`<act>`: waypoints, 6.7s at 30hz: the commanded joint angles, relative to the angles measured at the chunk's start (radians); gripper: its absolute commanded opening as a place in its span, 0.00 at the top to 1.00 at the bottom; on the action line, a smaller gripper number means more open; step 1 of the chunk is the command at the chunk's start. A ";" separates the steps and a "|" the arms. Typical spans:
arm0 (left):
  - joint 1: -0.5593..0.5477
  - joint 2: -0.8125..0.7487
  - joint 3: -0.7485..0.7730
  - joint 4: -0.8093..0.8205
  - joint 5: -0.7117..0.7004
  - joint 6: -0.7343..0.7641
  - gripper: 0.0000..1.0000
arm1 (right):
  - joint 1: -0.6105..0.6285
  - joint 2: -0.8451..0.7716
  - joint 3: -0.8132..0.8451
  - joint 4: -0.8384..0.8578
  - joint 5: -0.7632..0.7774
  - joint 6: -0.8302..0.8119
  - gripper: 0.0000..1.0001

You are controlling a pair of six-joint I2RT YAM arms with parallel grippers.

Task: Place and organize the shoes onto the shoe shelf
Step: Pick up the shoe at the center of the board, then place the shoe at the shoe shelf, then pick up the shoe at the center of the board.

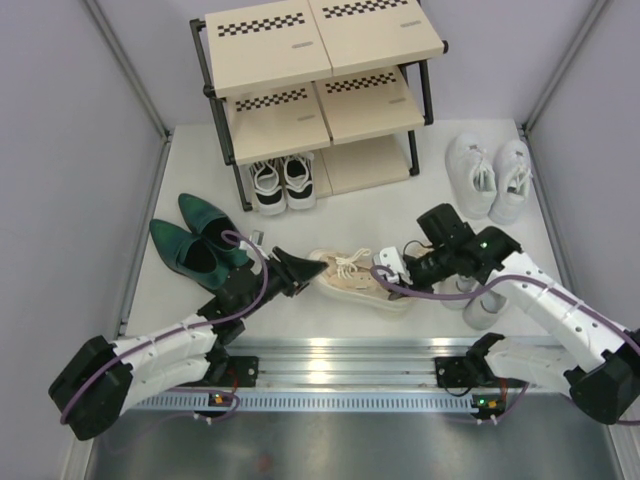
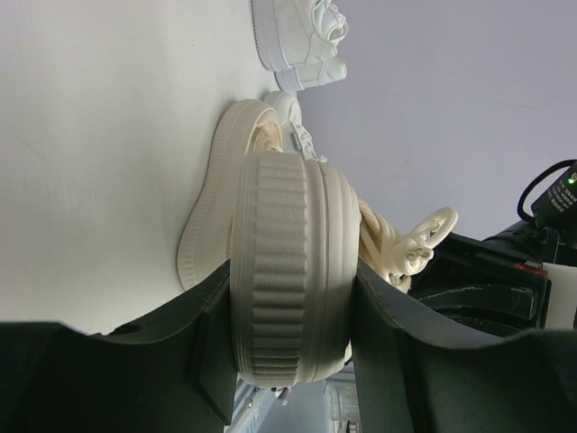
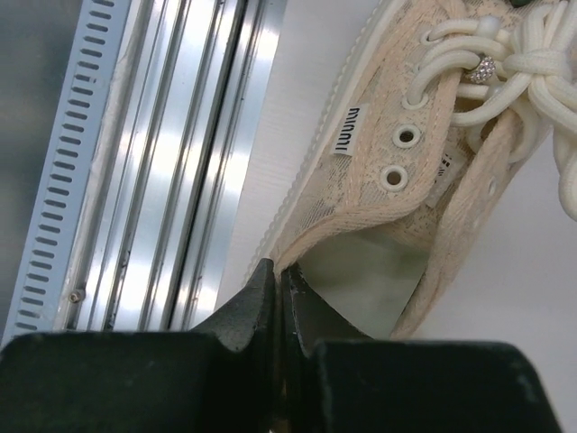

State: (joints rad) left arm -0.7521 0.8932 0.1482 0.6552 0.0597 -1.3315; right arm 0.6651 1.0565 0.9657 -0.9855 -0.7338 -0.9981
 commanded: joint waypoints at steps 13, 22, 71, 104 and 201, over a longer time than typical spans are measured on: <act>0.005 -0.275 0.204 -0.386 -0.144 0.242 0.20 | -0.091 0.062 0.198 0.096 0.105 0.199 1.00; 0.005 -0.516 0.306 -0.840 -0.253 0.422 0.17 | -0.107 0.195 0.295 0.130 0.249 0.200 1.00; 0.005 -0.795 0.347 -1.132 -0.347 0.459 0.17 | -0.073 0.781 0.475 1.067 0.767 0.250 1.00; 0.005 -0.792 0.329 -1.134 -0.343 0.439 0.17 | -0.032 0.999 0.519 1.391 0.942 0.262 0.99; 0.000 0.045 0.198 -0.191 0.244 0.250 0.11 | -0.127 0.071 0.229 0.137 0.283 0.210 1.00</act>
State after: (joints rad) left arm -0.7479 0.9070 0.2749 0.2985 0.2516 -1.1034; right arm 0.5228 1.1538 1.1286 -0.9051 -0.3515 -0.7456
